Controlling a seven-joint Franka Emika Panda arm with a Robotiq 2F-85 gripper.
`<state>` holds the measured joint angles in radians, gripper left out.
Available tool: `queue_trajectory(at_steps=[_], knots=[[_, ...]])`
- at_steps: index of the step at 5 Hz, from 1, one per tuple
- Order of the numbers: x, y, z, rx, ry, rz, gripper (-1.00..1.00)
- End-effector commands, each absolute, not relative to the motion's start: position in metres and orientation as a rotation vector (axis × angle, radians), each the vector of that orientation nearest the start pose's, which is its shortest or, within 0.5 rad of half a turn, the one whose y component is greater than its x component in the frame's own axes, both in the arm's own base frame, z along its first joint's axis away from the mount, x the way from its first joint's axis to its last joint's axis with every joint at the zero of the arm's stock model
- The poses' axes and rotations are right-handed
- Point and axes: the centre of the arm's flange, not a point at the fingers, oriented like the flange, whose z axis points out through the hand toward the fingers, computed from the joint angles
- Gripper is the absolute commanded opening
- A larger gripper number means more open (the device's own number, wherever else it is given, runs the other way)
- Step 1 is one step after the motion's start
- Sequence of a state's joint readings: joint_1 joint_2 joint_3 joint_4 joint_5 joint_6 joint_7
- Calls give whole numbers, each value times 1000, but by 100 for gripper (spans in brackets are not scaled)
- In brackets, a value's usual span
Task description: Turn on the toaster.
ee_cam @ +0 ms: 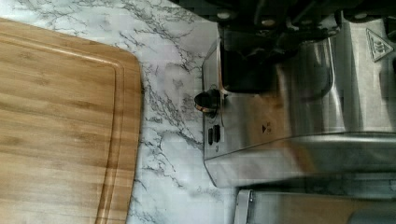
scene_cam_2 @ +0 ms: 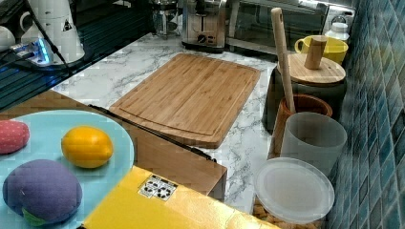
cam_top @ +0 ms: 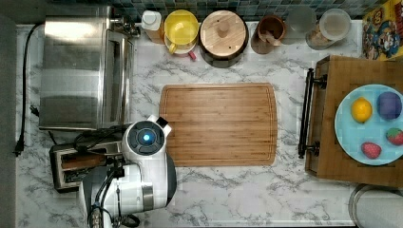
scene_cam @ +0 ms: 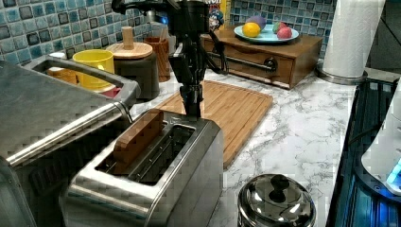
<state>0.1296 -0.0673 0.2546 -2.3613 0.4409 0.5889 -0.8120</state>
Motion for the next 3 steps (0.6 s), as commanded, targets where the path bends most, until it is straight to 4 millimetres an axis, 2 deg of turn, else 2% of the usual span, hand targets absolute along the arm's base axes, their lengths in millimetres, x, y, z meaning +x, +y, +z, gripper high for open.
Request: queue_trajectory(at_steps=[1, 3], knots=[[448, 179, 322, -2872, -32, 287, -100], [422, 178, 279, -2844, -81, 520, -100]])
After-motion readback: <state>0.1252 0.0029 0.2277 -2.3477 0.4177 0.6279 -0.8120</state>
